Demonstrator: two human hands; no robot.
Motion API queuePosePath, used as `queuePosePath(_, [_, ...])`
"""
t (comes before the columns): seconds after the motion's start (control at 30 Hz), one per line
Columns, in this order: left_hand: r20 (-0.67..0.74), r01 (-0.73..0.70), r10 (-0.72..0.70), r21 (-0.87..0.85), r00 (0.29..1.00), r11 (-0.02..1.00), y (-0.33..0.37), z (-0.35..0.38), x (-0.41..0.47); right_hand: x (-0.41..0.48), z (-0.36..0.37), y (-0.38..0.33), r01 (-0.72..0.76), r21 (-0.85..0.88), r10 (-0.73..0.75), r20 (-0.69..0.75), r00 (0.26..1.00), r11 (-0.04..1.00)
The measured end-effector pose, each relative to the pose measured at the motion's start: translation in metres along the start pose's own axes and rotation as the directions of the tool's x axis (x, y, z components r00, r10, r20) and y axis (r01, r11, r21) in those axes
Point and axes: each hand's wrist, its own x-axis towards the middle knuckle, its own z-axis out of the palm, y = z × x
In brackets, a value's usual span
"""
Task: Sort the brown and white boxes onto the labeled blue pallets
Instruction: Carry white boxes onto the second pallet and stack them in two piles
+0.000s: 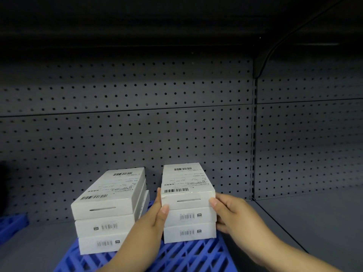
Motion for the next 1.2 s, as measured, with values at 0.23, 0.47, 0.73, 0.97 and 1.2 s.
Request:
queuePosePath(0.23, [0.015,0.013,-0.013,0.022,1.000,1.000,0.010,-0.002,-0.006,-0.005,-0.001,-0.004,0.000,-0.107,0.001,0.012,1.000,0.994])
queuePosePath(0.47, [0.084,0.062,-0.052,-0.120,0.995,0.991,0.022,-0.037,-0.028,-0.020,-0.021,-0.046,0.083,-0.411,-0.107,-0.037,0.994,0.908])
queuePosePath(0.73, [-0.522,-0.136,0.040,-0.148,0.852,0.980,-0.008,-0.126,-0.049,-0.044,0.060,-0.083,-0.100,0.111,0.055,0.351,0.935,0.989])
queuePosePath(0.97, [-0.140,0.206,-0.227,-0.152,0.964,0.967,-0.067,-0.119,-0.042,-0.011,0.125,-0.054,-0.222,0.054,0.198,0.289,0.937,0.974])
queuePosePath(1.2, [0.148,0.220,-0.163,-0.640,0.976,0.737,-0.078,-0.117,-0.019,0.009,0.141,-0.034,-0.318,0.210,0.257,0.273,0.927,0.925])
